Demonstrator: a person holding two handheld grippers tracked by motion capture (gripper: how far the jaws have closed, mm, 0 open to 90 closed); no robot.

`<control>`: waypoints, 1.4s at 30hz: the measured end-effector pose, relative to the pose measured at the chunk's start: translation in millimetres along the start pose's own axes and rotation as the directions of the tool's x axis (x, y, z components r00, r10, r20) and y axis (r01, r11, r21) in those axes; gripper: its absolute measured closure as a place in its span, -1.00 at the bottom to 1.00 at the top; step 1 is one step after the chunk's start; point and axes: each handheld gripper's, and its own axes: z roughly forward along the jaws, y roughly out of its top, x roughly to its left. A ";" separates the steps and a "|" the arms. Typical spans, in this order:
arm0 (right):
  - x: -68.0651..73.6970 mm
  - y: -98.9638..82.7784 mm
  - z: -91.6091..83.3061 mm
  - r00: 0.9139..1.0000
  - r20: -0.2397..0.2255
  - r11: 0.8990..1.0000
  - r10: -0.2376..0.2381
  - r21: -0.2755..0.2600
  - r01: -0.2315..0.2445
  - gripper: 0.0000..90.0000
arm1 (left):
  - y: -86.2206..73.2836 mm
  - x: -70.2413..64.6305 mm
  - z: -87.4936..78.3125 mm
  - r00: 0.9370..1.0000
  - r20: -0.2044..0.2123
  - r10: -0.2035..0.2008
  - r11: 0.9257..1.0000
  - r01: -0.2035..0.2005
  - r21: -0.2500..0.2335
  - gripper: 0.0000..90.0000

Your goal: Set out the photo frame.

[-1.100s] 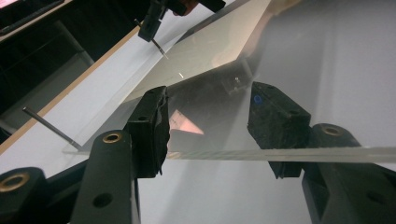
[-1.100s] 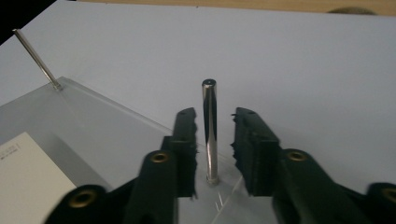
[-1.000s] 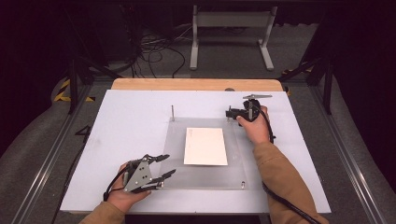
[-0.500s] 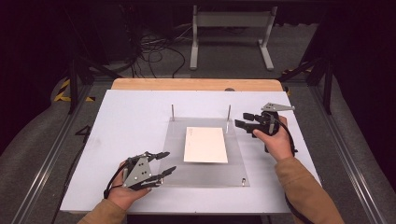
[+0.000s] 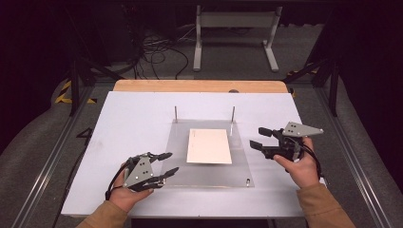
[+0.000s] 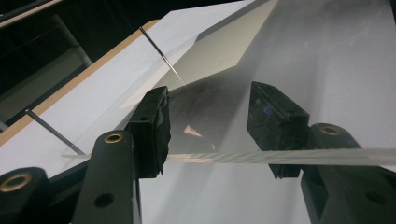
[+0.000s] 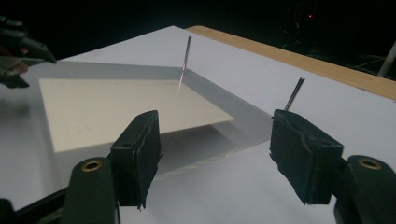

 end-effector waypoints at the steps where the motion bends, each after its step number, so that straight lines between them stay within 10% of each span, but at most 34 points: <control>1: 2.6 -0.6 -2.8 1.000 -0.003 1.000 -0.010 0.010 0.010 -0.25 | 0.4 0.1 0.0 1.000 -0.001 -0.005 1.000 0.005 -0.003 0.08; 14: 18.9 -18.2 -17.2 0.991 -0.041 0.988 -0.128 0.085 0.131 -0.30 | 4.7 5.2 -1.3 1.000 0.015 -0.027 0.999 0.028 -0.015 0.10; 25: 51.8 -20.4 -3.3 0.939 -0.069 0.935 -0.336 0.093 0.342 -0.49 | 5.6 6.8 -1.8 0.999 0.018 -0.038 0.999 0.039 -0.020 0.10; 38: 72.0 -12.1 21.7 0.904 -0.102 0.909 -0.415 0.005 0.418 -0.37 | 7.7 7.0 -1.9 0.999 0.019 -0.048 0.998 0.049 -0.028 0.11; 42: 73.1 -14.0 26.3 0.905 -0.105 0.911 -0.412 -0.012 0.413 -0.12 | 8.3 6.3 -1.8 0.998 0.018 -0.054 0.998 0.055 -0.032 0.13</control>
